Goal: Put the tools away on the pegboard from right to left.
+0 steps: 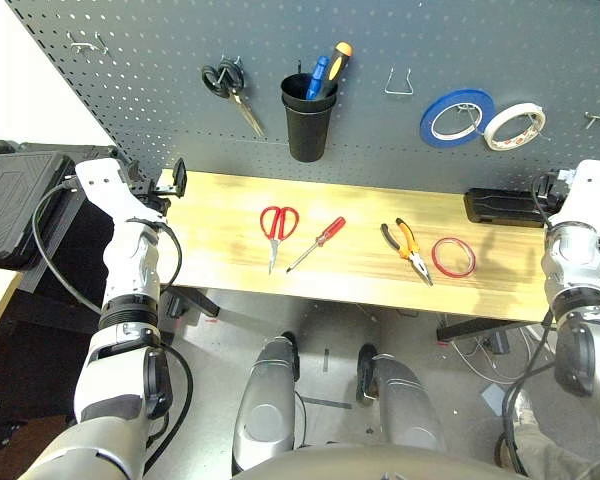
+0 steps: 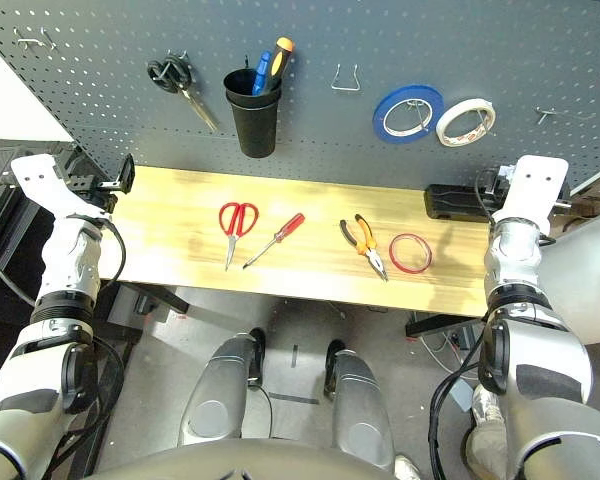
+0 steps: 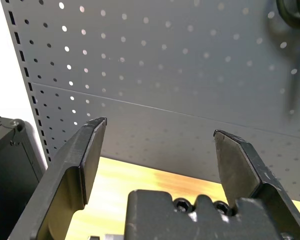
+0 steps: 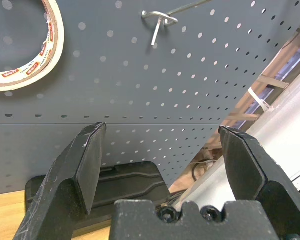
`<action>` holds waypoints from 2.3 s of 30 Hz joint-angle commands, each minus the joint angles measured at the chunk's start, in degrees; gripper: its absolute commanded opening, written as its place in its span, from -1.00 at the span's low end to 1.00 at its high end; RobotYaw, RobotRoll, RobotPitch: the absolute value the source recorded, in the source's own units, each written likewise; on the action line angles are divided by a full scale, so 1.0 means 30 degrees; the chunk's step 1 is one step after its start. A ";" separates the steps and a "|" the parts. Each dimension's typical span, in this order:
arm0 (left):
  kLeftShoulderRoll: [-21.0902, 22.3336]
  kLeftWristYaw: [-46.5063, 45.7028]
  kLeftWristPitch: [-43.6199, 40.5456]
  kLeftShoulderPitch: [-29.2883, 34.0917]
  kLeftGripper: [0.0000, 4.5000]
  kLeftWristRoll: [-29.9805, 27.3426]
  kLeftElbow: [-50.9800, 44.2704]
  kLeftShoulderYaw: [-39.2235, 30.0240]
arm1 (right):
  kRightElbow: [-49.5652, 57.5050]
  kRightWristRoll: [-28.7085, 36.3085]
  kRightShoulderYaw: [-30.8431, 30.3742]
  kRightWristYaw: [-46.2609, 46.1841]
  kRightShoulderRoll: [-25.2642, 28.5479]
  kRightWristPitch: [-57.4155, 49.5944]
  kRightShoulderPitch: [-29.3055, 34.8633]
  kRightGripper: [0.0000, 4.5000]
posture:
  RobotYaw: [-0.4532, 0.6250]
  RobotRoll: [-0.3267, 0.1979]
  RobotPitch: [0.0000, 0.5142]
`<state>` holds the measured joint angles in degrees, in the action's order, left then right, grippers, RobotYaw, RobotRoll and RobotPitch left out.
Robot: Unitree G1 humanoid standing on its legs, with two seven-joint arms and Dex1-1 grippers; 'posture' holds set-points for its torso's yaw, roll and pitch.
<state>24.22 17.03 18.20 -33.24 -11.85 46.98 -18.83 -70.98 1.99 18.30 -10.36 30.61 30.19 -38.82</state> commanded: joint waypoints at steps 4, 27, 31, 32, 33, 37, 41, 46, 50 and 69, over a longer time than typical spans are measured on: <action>-0.0134 0.0180 0.0147 0.0131 0.99 0.0070 0.0408 0.0209 | -0.0301 0.0110 0.0112 -0.0098 0.0079 -0.0147 0.0392 1.00 | 0.35 0.25 -0.27; -0.1052 0.5659 -0.8124 0.4087 0.99 -0.0661 -0.9954 0.4707 | 0.0366 -0.1963 -0.4211 1.3121 0.2719 -0.6170 -0.0560 1.00 | 0.29 0.25 -0.17; -0.0698 0.6470 -0.9258 0.4552 0.99 -0.0366 -1.1062 0.5633 | 0.0839 -0.2376 -0.5334 1.6178 0.2774 -0.6475 -0.0384 1.00 | 0.29 0.25 -0.17; -0.0627 0.6614 -0.9528 0.4616 0.99 -0.0318 -1.1291 0.5848 | 0.0911 -0.2550 -0.5682 1.6845 0.2810 -0.6734 -0.0400 1.00 | 0.29 0.25 -0.17; -0.0565 0.6702 -0.9736 0.4694 0.99 -0.0306 -1.1496 0.5980 | 0.0986 -0.2647 -0.5919 1.7299 0.2839 -0.6930 -0.0391 1.00 | 0.29 0.25 -0.17; -0.0322 0.7127 -1.0833 0.4782 0.99 -0.0179 -1.2407 0.6853 | 0.1023 -0.3929 -0.7703 1.9577 0.2859 -0.7496 -0.0237 1.00 | 0.29 0.25 -0.14; -0.0182 0.7240 -1.1845 0.4937 0.99 -0.0213 -1.3469 0.7395 | 0.0668 -0.4787 -0.8703 2.0157 0.2766 -0.8088 -0.0345 1.00 | 0.31 0.25 -0.07; 0.0035 0.7193 -1.3065 0.5666 0.99 -0.0339 -1.5178 0.7664 | 0.0205 -0.5657 -0.9680 2.0345 0.2359 -0.8625 -0.0427 1.00 | 0.33 0.25 0.07; 0.0215 0.7149 -1.3799 0.6204 0.99 -0.0346 -1.6111 0.7748 | -0.0163 -0.6271 -1.0394 2.0218 0.1795 -0.8710 -0.0435 1.00 | 0.35 0.25 0.14; 0.1232 0.6873 -1.5809 0.7666 1.00 0.0081 -1.8628 0.8424 | -0.1459 -0.8211 -1.1833 1.7539 0.0067 -0.9597 -0.0891 0.45 | 0.45 0.25 0.37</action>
<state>27.65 37.94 -28.33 -11.67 -12.32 -8.10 5.33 -73.44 -21.58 -16.27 43.93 31.48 2.59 -43.26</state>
